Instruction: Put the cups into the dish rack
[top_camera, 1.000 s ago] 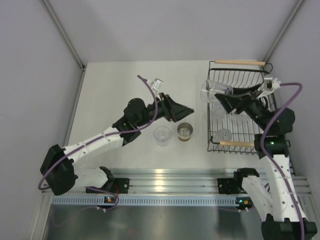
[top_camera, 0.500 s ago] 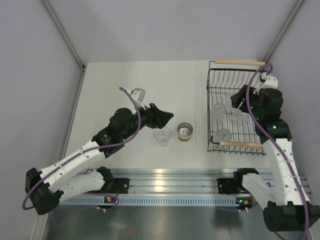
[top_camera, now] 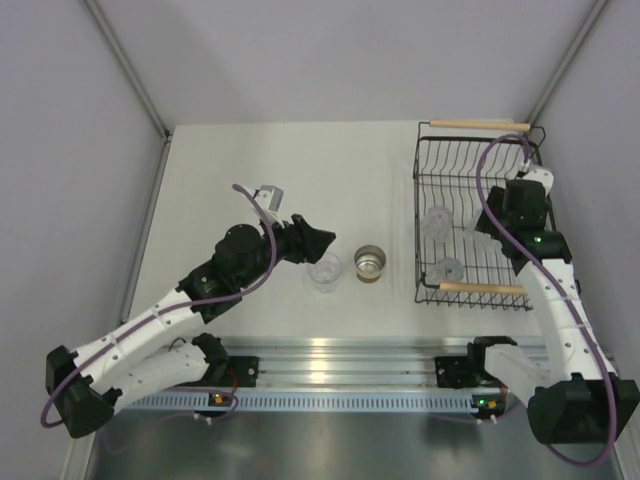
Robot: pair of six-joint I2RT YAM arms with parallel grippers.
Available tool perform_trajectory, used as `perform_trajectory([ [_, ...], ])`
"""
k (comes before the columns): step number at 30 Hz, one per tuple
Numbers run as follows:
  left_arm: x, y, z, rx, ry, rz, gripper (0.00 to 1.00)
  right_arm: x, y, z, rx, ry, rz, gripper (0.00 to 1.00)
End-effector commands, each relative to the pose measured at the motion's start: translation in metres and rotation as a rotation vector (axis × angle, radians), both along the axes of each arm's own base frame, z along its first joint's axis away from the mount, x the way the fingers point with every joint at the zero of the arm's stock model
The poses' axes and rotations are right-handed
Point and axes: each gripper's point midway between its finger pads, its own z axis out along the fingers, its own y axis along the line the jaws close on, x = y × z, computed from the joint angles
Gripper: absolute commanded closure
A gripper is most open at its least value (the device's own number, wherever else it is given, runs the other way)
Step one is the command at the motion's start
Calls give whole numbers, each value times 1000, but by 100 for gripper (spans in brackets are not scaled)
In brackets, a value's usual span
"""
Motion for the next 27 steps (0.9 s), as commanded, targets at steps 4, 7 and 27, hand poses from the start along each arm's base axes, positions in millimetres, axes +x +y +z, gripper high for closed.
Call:
perform_trajectory([
  [4,2,6,5,-11,-37,26,25,-11,-5,-4,-20,19,-33,100],
  [7,3,2,4,-19,-33,18,25,-14,-4,-9,-16,39,-25,100],
  [27,6,-5,4,-16,-23,5,25,3,16,-57,45,168,44,100],
])
